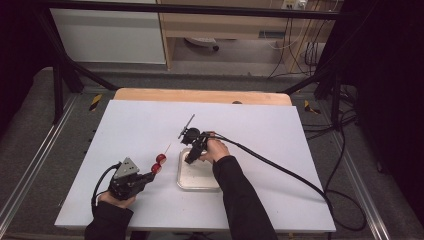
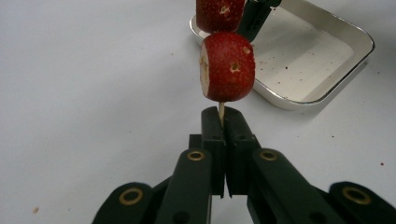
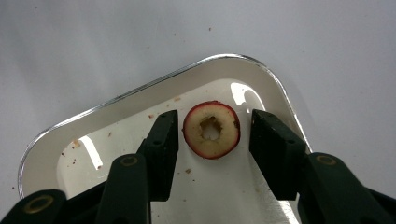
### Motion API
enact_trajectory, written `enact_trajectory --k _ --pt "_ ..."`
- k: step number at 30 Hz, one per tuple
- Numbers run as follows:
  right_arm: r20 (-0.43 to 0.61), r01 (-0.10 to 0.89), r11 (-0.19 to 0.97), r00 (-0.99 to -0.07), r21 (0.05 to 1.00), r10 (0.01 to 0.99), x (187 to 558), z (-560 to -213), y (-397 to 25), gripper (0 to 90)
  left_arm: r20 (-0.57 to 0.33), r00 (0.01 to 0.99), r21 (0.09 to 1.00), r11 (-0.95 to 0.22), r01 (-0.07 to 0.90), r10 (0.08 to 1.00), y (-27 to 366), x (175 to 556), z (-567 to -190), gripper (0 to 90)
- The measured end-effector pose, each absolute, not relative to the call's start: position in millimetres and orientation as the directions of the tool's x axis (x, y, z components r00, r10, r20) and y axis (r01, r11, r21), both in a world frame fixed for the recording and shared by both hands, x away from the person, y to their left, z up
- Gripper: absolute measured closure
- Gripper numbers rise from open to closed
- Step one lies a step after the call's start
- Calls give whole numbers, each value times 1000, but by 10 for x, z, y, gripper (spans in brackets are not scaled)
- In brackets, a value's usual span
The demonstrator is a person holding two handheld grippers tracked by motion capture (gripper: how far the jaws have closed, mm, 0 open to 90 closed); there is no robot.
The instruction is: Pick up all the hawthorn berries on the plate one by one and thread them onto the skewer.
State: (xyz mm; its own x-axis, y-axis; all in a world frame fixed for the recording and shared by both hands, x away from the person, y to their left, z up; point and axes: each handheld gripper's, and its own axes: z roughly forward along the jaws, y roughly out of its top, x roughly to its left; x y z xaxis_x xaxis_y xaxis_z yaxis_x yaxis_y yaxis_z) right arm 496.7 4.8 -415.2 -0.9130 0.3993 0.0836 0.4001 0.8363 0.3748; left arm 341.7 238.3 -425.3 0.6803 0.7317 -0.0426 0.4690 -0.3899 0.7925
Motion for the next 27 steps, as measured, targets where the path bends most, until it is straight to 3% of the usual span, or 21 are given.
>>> enact_trajectory --k 16,27 --pt "115 422 821 -904 384 411 4974 -4117 30 612 -41 683 794 -391 465 729 2380 3411 -4249 881" --pt "216 584 603 -792 544 572 4745 -3738 -346 616 -42 680 802 -381 459 732 2344 3375 -4230 881"
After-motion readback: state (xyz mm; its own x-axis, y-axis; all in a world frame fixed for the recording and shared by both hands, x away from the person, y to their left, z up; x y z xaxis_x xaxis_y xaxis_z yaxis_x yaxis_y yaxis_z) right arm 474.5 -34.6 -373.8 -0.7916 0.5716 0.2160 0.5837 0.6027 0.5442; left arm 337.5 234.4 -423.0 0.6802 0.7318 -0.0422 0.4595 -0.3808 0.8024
